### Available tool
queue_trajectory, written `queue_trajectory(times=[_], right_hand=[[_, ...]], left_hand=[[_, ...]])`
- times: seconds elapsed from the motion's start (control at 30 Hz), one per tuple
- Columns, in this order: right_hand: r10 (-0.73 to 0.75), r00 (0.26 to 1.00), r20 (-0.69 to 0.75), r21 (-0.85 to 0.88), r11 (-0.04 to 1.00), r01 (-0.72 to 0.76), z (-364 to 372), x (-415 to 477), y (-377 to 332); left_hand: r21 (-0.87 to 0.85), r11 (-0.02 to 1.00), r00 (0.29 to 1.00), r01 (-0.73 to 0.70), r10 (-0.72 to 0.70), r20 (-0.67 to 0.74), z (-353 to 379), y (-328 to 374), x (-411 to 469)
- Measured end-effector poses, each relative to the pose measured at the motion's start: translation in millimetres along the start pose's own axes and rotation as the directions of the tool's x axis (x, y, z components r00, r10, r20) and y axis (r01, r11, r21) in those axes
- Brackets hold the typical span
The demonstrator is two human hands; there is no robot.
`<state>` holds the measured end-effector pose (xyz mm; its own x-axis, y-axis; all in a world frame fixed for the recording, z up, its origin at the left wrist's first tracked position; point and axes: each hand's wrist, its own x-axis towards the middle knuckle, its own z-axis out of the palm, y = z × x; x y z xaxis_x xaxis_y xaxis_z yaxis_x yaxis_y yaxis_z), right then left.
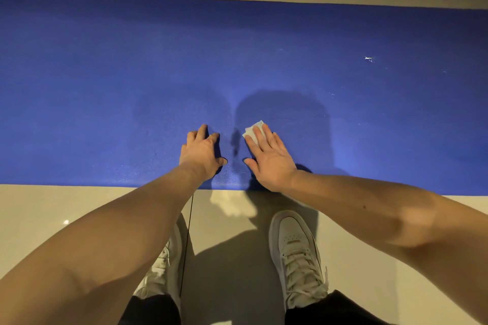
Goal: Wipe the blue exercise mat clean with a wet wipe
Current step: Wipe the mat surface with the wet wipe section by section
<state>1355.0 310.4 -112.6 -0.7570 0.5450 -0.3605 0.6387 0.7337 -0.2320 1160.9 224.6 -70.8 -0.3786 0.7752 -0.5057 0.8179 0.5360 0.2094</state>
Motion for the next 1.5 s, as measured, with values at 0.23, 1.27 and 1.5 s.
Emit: queue_trajectory(times=[0.23, 1.27, 1.5], right_hand=[[-0.006, 0.998, 0.07, -0.055, 0.998, 0.01, -7, 29, -26], [0.191, 0.98, -0.045, -0.091, 0.977, -0.195, -42, 97, 22], [-0.161, 0.987, -0.026, -0.083, 0.984, 0.159, -27, 120, -64]], left_hand=[[0.055, 0.998, 1.0, 0.011, -0.011, -0.005, 10, 1, -2], [0.015, 0.989, 0.975, 0.144, -0.139, -0.172, -1, -40, -3], [-0.008, 0.977, 0.961, 0.211, -0.209, -0.183, -3, -56, -1]])
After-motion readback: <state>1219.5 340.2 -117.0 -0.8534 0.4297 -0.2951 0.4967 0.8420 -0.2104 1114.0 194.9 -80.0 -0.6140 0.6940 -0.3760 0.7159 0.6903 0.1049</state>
